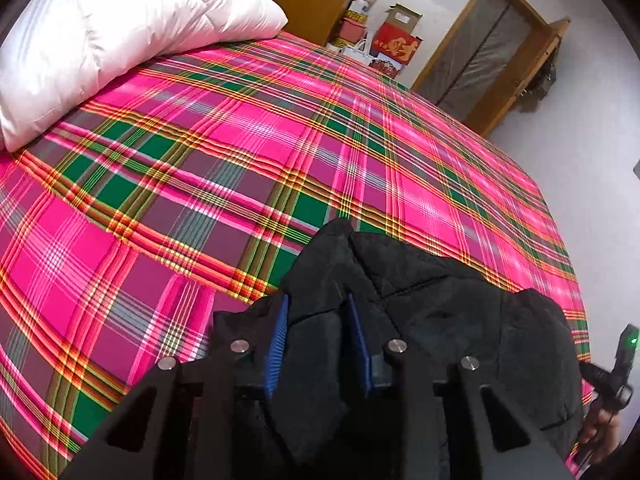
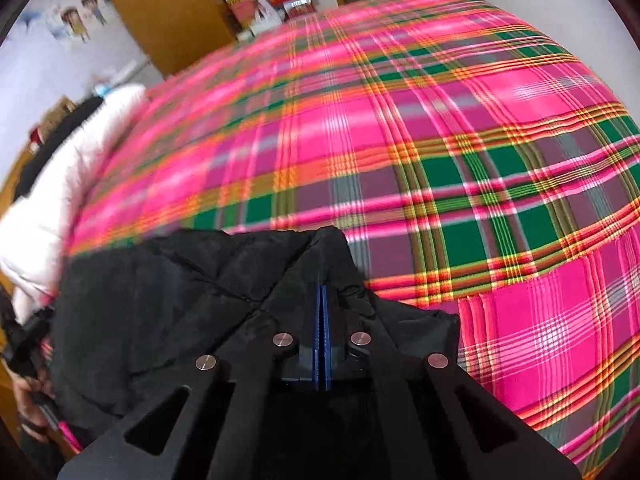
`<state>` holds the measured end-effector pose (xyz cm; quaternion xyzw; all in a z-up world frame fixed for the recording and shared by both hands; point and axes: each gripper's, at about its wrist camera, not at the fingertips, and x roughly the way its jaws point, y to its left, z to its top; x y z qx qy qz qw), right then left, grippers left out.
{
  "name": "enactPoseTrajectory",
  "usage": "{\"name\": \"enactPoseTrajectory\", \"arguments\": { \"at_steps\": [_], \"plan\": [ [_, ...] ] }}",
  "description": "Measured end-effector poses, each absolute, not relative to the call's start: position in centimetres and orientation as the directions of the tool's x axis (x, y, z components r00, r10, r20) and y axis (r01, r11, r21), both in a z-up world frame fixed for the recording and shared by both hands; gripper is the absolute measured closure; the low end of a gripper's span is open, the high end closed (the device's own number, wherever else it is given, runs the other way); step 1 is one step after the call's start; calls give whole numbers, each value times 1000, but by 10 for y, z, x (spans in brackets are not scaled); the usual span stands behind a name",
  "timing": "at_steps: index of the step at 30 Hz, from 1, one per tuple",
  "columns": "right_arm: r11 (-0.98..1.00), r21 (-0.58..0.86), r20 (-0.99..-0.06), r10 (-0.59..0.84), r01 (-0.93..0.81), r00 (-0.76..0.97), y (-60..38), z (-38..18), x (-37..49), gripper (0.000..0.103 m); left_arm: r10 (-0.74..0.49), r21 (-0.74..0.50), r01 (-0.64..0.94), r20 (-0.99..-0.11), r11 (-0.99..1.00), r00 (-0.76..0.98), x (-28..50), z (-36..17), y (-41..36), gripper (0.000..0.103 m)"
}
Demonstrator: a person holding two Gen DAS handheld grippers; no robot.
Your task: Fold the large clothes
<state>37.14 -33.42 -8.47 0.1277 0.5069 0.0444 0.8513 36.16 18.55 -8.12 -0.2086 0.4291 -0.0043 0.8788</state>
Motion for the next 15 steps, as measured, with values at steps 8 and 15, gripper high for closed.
{"name": "enactPoseTrajectory", "arguments": {
  "at_steps": [8, 15],
  "plan": [
    [966, 253, -811, 184, 50, 556, -328, -46, 348, 75, -124, -332, -162, -693, 929, 710, 330, -33, 175, 68],
    [964, 225, -690, 261, -142, 676, -270, 1, 260, 46, -116, -225, -35, -622, 974, 774, 290, -3, 144, 59]
  ]
}}
